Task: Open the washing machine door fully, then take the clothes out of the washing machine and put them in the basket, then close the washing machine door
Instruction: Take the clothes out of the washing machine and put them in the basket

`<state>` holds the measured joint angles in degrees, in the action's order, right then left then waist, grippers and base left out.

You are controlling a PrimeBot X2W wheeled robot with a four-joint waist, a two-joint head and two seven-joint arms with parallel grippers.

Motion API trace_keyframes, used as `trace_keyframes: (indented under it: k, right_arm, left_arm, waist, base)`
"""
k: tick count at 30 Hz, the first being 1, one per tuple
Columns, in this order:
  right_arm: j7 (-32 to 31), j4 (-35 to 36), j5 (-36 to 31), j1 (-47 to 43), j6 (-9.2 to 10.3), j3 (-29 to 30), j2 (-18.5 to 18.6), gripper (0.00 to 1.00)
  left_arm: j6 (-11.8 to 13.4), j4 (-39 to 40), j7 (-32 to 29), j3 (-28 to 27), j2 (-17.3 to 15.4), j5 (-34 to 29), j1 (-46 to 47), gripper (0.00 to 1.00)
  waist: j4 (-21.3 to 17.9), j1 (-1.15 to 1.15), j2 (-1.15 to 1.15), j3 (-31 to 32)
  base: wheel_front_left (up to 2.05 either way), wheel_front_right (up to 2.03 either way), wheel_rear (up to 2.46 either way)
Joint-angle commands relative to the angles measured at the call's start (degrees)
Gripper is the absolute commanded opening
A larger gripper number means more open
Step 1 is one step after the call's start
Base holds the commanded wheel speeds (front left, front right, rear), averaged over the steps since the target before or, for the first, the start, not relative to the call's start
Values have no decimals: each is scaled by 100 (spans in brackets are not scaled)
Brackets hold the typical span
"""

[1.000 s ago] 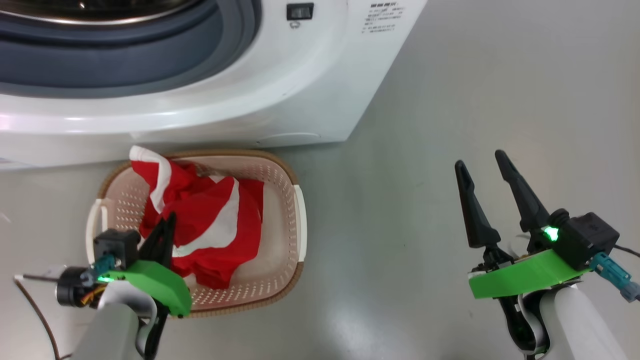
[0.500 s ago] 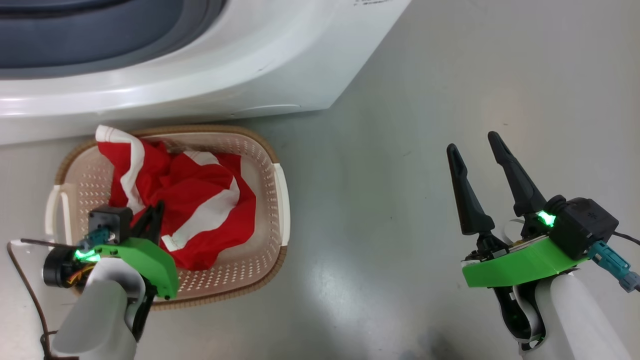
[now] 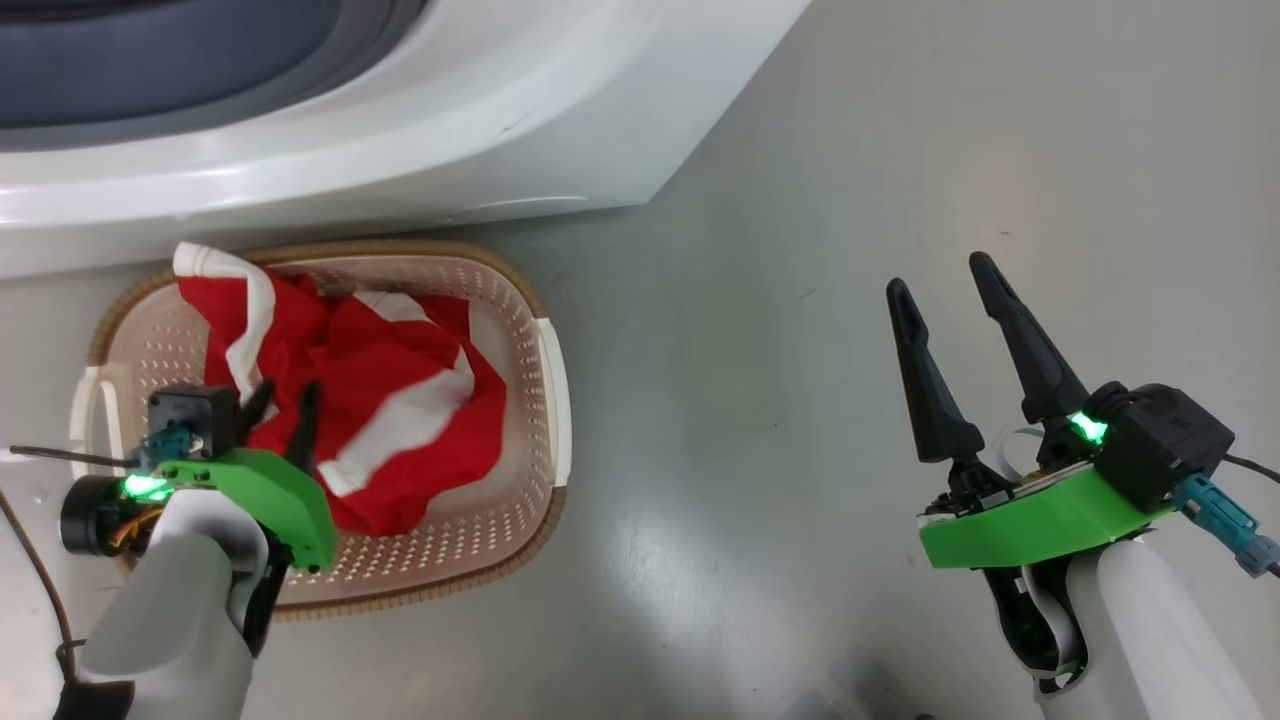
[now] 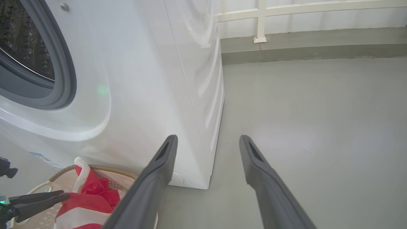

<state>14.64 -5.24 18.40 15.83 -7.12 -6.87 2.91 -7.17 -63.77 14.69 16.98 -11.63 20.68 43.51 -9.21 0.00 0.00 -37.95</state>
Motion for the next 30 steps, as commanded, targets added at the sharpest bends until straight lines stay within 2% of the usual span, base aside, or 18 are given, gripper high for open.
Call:
trace_keyframes:
  k: [1, 14, 21, 30]
  right_arm:
    - [36, 108, 21, -21, -36, -135, -3, 100]
    - [36, 11, -54, -119, -36, -101, -3, 100]
    - [36, -58, -89, -241, -36, -31, -3, 100]
    - [36, -137, -147, -464, -36, 51, -3, 100]
  left_arm:
    - [-32, 53, 31, -88, -211, 64, -91, 100]
    - [-32, 622, 31, -206, -203, 197, -433, 100]
    - [-32, 1237, 31, -584, -173, 141, -812, 100]
    - [-32, 2105, 31, -1247, -41, -283, -1367, 100]
  waist:
    - [22, 0, 0, 72]
    - [206, 0, 0, 541]
    - [320, 0, 0, 951]
    - [459, 0, 0, 1506]
  base:
    - [0, 0, 0]
    - [0, 0, 0]
    - [0, 0, 0]
    - [0, 0, 0]
